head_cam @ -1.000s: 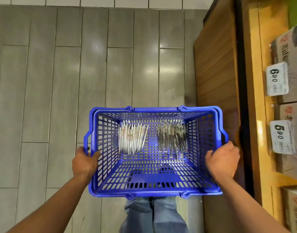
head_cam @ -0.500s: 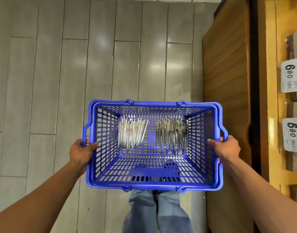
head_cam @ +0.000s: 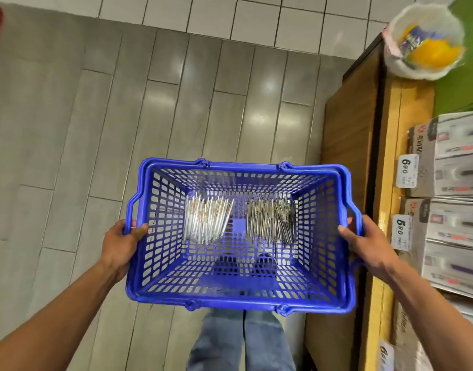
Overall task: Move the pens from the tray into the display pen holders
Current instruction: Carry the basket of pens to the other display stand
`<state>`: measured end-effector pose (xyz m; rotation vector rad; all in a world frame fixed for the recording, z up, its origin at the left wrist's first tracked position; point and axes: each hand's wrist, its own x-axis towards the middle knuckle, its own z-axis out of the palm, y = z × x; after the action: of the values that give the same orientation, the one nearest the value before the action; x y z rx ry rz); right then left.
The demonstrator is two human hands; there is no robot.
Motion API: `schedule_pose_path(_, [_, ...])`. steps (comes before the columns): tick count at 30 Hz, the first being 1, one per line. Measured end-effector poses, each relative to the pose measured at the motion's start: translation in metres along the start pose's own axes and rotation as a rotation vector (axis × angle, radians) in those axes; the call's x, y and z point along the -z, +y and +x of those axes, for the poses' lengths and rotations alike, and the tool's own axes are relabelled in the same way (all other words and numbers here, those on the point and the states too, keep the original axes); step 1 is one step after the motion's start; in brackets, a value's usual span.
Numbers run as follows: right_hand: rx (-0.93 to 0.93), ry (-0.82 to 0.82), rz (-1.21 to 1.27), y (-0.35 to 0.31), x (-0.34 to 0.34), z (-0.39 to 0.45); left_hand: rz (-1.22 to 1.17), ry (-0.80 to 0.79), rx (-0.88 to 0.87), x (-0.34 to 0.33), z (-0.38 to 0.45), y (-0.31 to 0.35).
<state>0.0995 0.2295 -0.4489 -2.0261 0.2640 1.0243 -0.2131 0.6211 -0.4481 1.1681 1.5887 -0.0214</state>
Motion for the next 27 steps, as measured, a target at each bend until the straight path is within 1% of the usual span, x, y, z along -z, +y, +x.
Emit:
schedule_pose_path(3, [0.044,-0.039,-0.005,-0.045,0.008,-0.042,-0.040,0.004,-0.010,0.035,-0.037,0.030])
schedule_pose_path(6, [0.055,-0.012,-0.035,-0.093,0.013,-0.087,-0.101,0.019,-0.022,0.069,-0.076,0.059])
schedule_pose_path(10, [0.061,-0.036,-0.050,-0.151,0.026,-0.145,-0.178,0.082,-0.053,0.112,-0.126,0.089])
schedule_pose_path(14, [0.123,-0.010,-0.099,-0.194,0.035,-0.190,-0.253,0.059,-0.045,0.150,-0.180,0.106])
schedule_pose_path(16, [0.165,0.007,-0.147,-0.211,0.036,-0.207,-0.293,0.060,-0.040,0.168,-0.206,0.109])
schedule_pose_path(21, [0.247,-0.029,-0.190,-0.260,0.023,-0.237,-0.446,0.147,-0.012,0.216,-0.266,0.103])
schedule_pose_path(27, [0.285,-0.224,-0.264,-0.319,-0.018,-0.262,-0.677,0.301,0.012,0.252,-0.336,0.063])
